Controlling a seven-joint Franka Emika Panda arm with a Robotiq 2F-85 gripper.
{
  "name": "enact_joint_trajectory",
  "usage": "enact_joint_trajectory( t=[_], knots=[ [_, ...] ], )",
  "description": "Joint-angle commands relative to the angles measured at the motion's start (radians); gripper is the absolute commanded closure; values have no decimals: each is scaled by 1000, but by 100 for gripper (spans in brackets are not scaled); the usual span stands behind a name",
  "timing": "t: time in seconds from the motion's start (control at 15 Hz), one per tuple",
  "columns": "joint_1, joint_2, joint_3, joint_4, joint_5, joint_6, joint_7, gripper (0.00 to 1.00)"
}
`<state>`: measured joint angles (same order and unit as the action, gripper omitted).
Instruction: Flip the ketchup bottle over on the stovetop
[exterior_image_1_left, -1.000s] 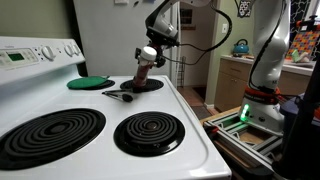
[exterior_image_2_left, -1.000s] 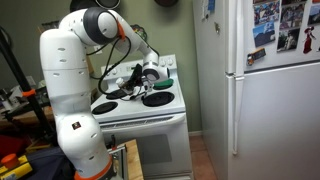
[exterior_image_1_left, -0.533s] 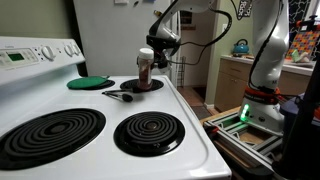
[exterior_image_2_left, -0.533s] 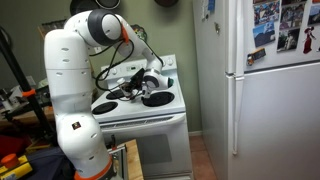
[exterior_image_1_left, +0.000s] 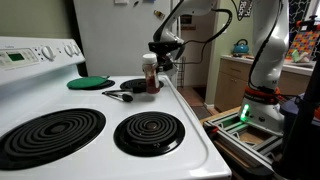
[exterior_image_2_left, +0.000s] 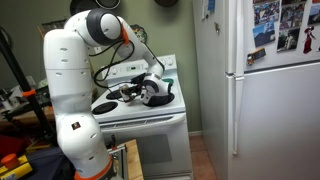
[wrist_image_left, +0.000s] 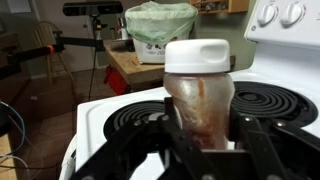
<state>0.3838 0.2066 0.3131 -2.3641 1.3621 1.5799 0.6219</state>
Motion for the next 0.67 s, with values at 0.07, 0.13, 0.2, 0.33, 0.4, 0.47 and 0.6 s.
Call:
enact_joint_trajectory(
  t=[0.07,0.13,0.2,0.33,0.4,0.47,0.6],
  knots=[
    [-8,-28,-2,-69,77,1,-14,78],
    [-4,-16,0,-64,80,2,-25,78],
    [-3,-7,2,-61,87,-3,-26,78],
    [1,20,4,-53,98,-4,-32,78],
    [3,28,4,-50,102,-1,-33,78],
    [3,34,4,-49,102,-3,-34,78],
    [1,46,1,-46,84,-19,-25,78]
  ],
)
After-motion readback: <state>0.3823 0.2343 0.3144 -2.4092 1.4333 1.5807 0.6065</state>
